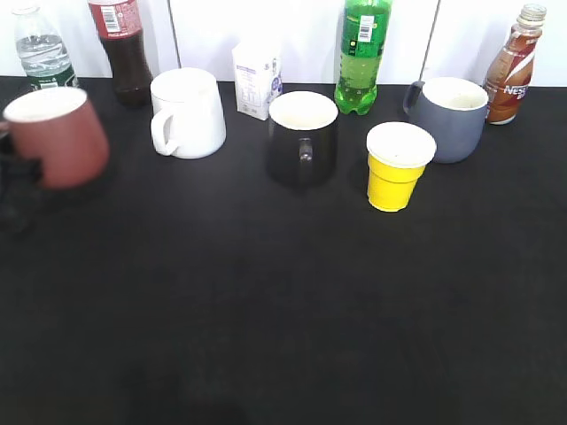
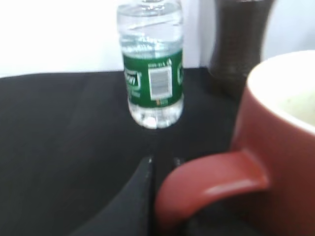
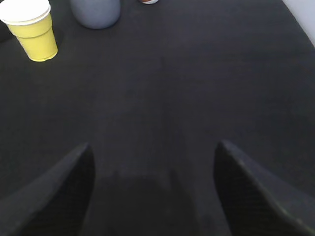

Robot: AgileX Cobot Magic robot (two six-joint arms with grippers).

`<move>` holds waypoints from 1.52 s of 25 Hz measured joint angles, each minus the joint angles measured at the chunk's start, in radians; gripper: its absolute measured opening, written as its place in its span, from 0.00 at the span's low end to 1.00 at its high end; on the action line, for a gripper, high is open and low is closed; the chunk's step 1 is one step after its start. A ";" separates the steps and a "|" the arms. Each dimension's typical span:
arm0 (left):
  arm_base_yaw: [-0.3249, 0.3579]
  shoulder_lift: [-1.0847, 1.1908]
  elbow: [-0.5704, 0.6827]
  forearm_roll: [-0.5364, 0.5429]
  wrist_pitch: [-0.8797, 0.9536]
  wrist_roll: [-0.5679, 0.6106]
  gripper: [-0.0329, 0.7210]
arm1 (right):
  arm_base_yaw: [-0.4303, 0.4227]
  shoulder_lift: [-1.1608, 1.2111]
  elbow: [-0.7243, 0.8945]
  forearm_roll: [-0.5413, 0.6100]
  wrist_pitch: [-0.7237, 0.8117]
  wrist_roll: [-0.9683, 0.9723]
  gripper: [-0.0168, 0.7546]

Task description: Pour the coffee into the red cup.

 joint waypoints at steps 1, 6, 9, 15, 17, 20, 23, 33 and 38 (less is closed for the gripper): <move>0.000 -0.045 0.043 0.029 -0.006 0.000 0.13 | 0.000 0.000 0.000 0.000 0.000 0.000 0.78; 0.000 -0.172 0.157 0.264 -0.089 -0.088 0.13 | 0.000 0.000 0.000 0.007 0.000 0.000 0.78; -0.008 -0.177 0.159 0.487 -0.143 -0.143 0.13 | 0.000 0.000 -0.014 0.009 -0.037 0.000 0.78; -0.178 -0.144 0.159 0.508 -0.158 -0.157 0.13 | 0.000 0.319 -0.024 0.010 -0.673 0.000 0.78; -0.226 -0.114 0.159 0.509 -0.177 -0.157 0.13 | 0.000 0.501 -0.024 0.010 -0.847 0.000 0.78; -0.237 -0.110 0.159 0.500 -0.180 -0.157 0.13 | 0.000 0.798 -0.024 0.003 -1.123 0.000 0.78; -0.237 -0.109 0.159 0.484 -0.181 -0.157 0.13 | 0.000 1.114 -0.023 0.003 -1.469 0.000 0.78; -0.237 -0.109 0.159 0.466 -0.181 -0.158 0.13 | -0.002 1.573 -0.135 0.004 -1.683 0.000 0.74; -0.237 -0.108 0.159 0.463 -0.183 -0.158 0.13 | -0.040 1.628 -0.143 0.110 -1.819 0.000 0.65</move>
